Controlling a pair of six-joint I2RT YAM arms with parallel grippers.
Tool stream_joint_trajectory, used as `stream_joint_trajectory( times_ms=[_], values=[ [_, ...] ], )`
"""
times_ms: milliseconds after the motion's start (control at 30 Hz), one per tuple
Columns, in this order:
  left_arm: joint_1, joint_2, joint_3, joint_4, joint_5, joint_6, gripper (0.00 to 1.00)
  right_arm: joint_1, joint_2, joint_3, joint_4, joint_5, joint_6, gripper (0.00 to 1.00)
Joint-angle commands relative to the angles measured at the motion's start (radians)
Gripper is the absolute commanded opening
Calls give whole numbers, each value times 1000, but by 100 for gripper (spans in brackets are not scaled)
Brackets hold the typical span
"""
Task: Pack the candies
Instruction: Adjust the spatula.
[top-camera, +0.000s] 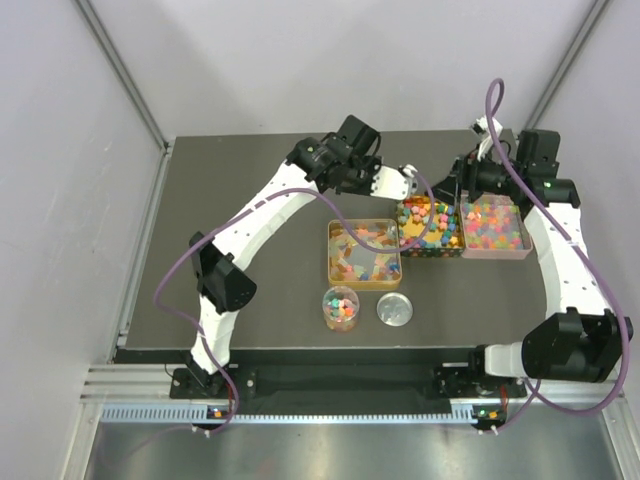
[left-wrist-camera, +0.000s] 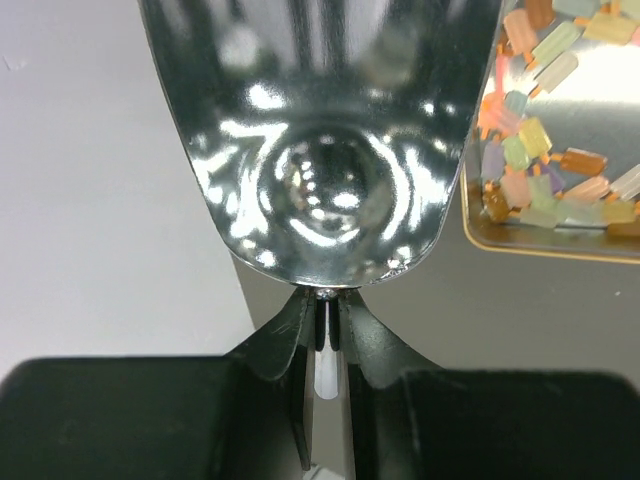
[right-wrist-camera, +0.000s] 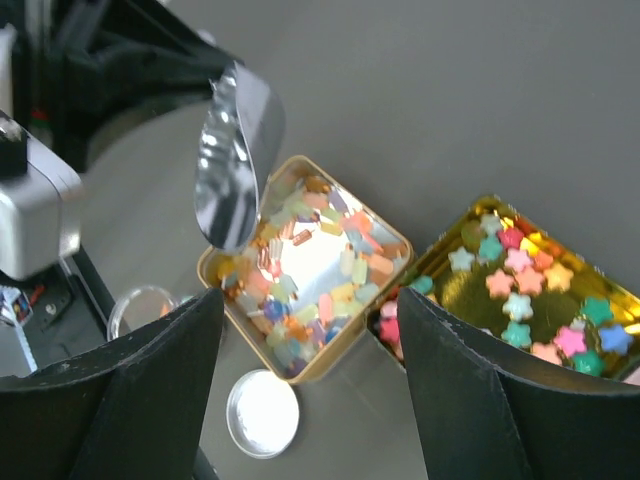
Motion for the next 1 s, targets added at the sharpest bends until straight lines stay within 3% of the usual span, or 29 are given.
stream_joint_trajectory(
  times_ms=[0,300,600,967],
  values=[
    [-13,-67,-3,82,60,-73,0,8,15,58,98,-76,97,70],
    [-46,-56,1,103,74,-69,0,34,-4,17,114,-82,109,70],
    [-56,-62,23,157,75,-89,0,45,36,3,26,134,2,71],
    [-52,-157,4,260,180,-173,0,51,79,-42,31,246,0,71]
  ],
)
